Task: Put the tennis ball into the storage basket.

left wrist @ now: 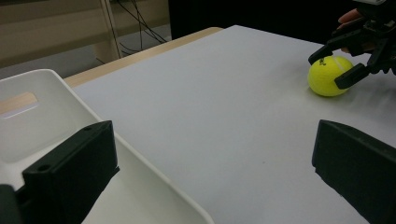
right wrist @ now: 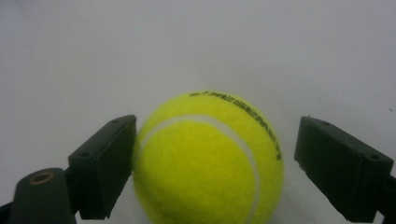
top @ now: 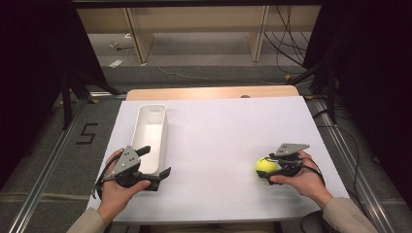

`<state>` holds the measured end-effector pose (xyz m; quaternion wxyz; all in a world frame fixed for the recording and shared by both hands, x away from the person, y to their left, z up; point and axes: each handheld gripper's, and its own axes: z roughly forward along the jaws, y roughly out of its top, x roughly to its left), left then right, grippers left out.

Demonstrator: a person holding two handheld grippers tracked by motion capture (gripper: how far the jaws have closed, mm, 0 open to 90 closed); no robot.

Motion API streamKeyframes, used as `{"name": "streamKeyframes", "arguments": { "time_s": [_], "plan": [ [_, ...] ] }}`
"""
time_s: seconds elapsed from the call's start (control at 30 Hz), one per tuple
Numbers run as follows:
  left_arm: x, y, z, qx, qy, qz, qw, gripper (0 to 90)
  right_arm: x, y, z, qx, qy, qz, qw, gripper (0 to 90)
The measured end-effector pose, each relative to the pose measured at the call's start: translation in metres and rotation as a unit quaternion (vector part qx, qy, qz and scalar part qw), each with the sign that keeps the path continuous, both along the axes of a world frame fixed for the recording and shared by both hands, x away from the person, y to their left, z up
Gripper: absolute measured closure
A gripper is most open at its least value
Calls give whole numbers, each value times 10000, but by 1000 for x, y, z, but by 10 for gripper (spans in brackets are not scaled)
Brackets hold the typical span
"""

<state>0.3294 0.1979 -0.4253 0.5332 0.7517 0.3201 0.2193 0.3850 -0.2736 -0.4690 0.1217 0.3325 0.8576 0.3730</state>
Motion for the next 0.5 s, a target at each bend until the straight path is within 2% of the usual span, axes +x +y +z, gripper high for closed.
{"name": "streamKeyframes", "arguments": {
  "time_s": [0.5],
  "plan": [
    [0,0,0,-4,0,-3,10000,0,1,3,-3,-95,118,97,9998,196]
  ]
}}
